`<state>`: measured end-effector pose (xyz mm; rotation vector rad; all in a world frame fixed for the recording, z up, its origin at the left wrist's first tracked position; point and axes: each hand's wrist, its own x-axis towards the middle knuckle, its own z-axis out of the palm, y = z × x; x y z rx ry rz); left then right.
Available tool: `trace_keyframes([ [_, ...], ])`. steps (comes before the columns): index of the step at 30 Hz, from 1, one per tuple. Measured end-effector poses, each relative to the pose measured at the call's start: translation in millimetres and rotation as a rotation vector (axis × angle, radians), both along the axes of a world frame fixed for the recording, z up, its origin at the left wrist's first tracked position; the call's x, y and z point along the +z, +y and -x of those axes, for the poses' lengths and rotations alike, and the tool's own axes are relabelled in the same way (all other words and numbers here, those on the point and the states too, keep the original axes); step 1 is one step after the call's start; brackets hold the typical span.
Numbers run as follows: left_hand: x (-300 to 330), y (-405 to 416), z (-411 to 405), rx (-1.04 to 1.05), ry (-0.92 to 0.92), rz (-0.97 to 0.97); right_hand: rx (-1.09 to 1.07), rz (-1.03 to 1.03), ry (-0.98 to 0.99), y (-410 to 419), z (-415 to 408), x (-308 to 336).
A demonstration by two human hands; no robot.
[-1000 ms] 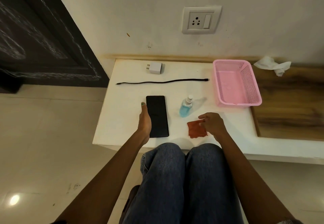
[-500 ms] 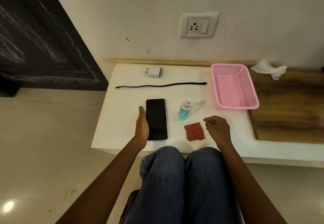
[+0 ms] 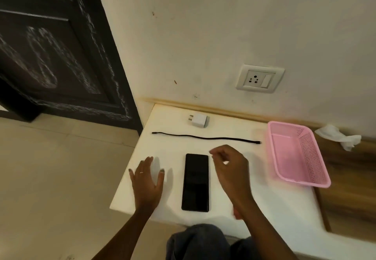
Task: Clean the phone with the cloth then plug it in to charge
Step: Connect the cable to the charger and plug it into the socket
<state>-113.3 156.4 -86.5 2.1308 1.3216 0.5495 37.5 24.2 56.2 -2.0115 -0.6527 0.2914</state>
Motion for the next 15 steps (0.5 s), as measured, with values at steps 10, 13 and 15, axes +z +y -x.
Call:
trace_keyframes([
  [10,-13,3,2,-0.071,0.140,-0.113,0.295,0.594,-0.264,132,-91,-63],
  [13,-14,4,2,-0.070,0.153,-0.110,0.281,0.758,-0.378,153,-110,-81],
  [15,-15,4,2,-0.072,0.146,-0.103,0.300,0.814,-0.382,162,-121,-89],
])
